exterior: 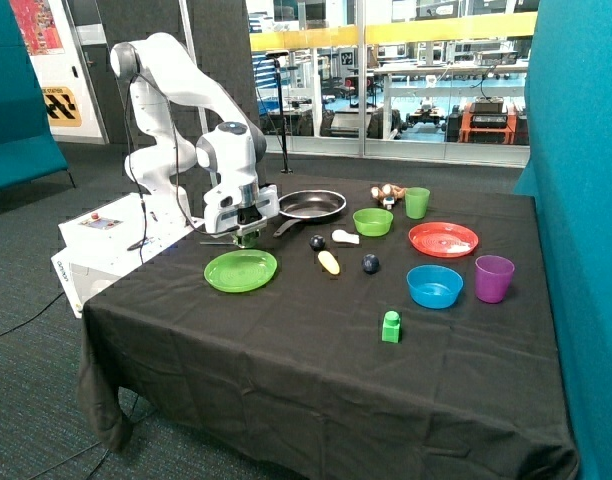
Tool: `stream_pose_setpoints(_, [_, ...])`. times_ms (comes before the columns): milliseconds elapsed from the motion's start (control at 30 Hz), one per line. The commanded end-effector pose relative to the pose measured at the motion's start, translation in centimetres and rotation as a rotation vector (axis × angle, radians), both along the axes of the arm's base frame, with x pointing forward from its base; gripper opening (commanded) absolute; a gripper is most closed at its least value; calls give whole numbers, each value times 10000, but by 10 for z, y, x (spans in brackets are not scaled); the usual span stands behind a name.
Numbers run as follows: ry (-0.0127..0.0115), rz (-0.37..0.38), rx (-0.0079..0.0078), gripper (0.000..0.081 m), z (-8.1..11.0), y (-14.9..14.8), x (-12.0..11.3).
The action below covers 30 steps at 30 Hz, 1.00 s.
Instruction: Cook the capsicum and place it on a plate
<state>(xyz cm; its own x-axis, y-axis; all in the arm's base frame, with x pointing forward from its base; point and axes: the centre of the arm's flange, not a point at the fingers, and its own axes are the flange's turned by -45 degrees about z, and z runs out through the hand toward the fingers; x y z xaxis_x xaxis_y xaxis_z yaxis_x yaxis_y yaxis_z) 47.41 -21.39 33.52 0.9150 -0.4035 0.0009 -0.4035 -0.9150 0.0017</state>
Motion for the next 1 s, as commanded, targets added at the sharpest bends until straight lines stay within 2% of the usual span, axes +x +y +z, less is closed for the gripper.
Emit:
stream_pose_setpoints(0, [1,-54,19,0,-5,-17,11])
stream_pose_setpoints(333, [1,-62,19,0,-13,-31,22])
stream_pose_setpoints(633, [1,-65,19,0,-37,-40,14])
stream_pose_setpoints(867, [1,-26,19,0,-47,-44,11])
stream_pose_setpoints(933, [1,30,19,33,-48,-45,11])
stream_pose_setpoints(967, [1,61,19,110,-48,-45,11])
